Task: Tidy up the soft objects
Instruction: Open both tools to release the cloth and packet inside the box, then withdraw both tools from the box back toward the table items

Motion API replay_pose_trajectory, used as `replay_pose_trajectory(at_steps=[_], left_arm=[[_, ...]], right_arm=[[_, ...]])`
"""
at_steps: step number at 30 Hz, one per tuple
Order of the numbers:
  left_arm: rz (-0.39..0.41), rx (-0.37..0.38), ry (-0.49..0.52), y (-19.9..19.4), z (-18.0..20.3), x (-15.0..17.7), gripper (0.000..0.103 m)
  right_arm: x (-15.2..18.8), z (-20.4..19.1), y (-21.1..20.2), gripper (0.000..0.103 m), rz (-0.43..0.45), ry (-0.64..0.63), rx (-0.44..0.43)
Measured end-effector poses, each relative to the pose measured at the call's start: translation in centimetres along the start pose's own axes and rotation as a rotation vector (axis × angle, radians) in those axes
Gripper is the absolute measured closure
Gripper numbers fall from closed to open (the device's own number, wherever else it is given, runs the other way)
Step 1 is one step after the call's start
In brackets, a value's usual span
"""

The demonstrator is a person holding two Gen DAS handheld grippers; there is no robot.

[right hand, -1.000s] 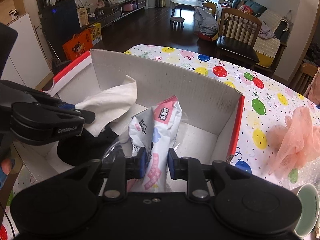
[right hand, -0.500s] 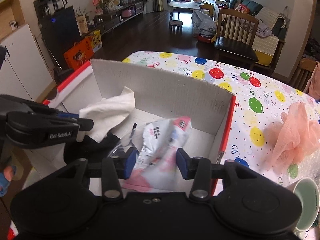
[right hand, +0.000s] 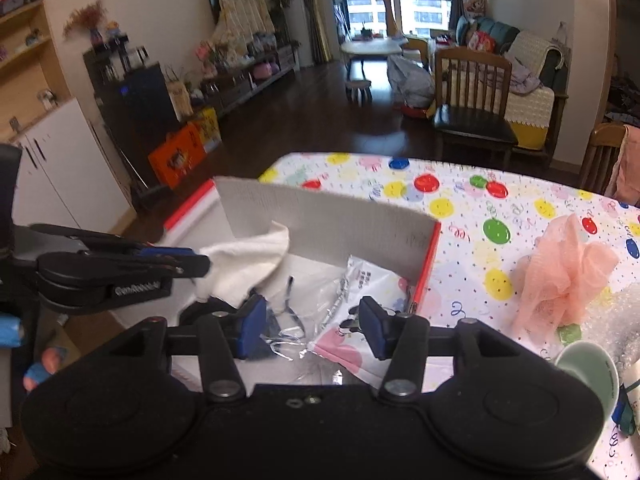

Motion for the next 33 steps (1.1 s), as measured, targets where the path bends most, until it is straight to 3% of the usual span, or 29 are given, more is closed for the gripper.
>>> replay_pose_trajectory(at_steps=[7,9,18,22,24,25,26,29,33], left_arm=[[0.083,0.084,0.024,-3.8,3.8,-0.5,0.091],[0.105,0.103,0.030,-4.9,5.0,-0.6,0.091],[0.175,0.191,0.035,-8.1,11.0,-0.7,0.090],[0.178,0.214,0.050,-8.6,14.1,-0.2,0.070],[0.173,0.237,0.046,-8.8,15.7,0.2,0.048],[0.173,0.249,0.051,-8.9,16.6,0.4,0.044],[0.173,0.259,0.057,-8.9,17.4,0.6,0.039],[0.172,0.275,0.071,-8.9,19.9,1.2,0.039],[0.155,0.293,0.091,-8.5,22.9,2.2,0.024]], right_arm=[[0.2,0.9,-4.7,0.050,0.091,0.008,-0.016],[0.4,1.3,-6.0,0.042,0.109,0.006,-0.006],[2.8,4.9,-11.9,0.037,0.202,0.061,0.023],[4.2,7.6,-14.5,0.027,0.233,0.097,0.061],[5.0,9.2,-15.7,0.026,0.238,0.125,0.070],[5.5,10.1,-16.2,0.026,0.240,0.137,0.077],[5.9,11.0,-16.8,0.024,0.244,0.148,0.090],[7.3,13.3,-18.4,0.020,0.258,0.168,0.131],[9.2,16.7,-20.0,0.015,0.266,0.199,0.196]])
Point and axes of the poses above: each gripper's, at about its wrist camera, not at the fingertips, and y roughly the way its jaws point, z to its right, x to its underside, the point moved 4 cm from there along y, roughly the way its jaws point, and after that the axes turned 4 degrees about x, right-handed, at the moved point
